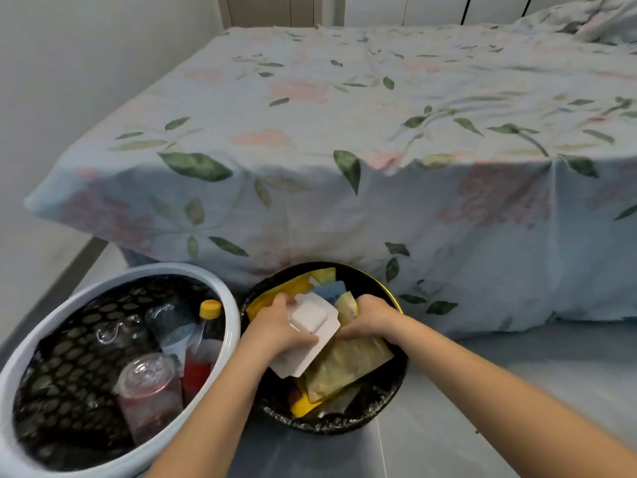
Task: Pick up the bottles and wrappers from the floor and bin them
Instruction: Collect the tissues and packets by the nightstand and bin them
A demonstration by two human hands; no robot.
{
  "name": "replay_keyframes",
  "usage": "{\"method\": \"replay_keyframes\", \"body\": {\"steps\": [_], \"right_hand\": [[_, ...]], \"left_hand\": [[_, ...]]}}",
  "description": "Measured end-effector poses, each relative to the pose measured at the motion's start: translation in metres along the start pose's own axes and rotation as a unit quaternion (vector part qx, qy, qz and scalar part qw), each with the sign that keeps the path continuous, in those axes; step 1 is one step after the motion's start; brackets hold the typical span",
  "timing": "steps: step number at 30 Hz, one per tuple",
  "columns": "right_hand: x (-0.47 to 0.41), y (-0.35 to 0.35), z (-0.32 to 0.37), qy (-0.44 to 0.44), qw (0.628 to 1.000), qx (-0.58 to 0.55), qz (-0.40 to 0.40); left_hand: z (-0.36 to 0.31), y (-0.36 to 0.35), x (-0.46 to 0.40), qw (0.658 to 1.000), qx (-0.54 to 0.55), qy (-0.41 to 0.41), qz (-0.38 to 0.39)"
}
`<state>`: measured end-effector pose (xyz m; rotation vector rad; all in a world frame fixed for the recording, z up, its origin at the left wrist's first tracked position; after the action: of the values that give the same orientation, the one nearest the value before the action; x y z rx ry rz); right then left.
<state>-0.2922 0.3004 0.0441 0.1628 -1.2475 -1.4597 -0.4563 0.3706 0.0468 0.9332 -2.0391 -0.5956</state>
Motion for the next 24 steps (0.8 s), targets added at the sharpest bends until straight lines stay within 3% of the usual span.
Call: {"method": "replay_keyframes", "body": {"steps": [4,8,11,14,18,24], "right_hand": [[0.006,0.006,0.002,0.004,0.999,0.004,-0.034],[0.029,0.042,-0.001,0.055,0.991,-0.112,-0.041],[0.051,0.083,-0.017,0.114,0.982,-0.131,-0.080],[0.065,0.113,-0.060,0.108,0.981,-0.122,-0.110],[0.074,0.147,-0.149,0.051,0.986,-0.028,-0.154],[0.152,0.232,-0.291,-0.104,0.983,-0.003,-0.153]], "left_hand": [[0.008,-0.014,0.000,0.990,-0.127,0.053,0.038],[-0.014,-0.001,0.015,0.966,-0.255,0.044,0.008],[-0.053,0.021,0.033,0.971,-0.231,-0.030,-0.054],[-0.113,0.015,0.045,0.980,-0.150,-0.131,-0.019],[-0.205,-0.038,0.042,0.958,-0.120,-0.256,0.049],[-0.349,-0.096,0.071,0.908,-0.157,-0.365,0.134]]}}
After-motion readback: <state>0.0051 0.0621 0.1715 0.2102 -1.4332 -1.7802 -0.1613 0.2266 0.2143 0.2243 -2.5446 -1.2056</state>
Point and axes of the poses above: each hand's wrist, its own x-axis away from the middle knuckle, its own y-axis out of the back of the hand, z = x × y, the point moved 5 cm from there along -x, towards the middle knuckle, and after that the axes turned 4 degrees about x, right-handed, at the moved point
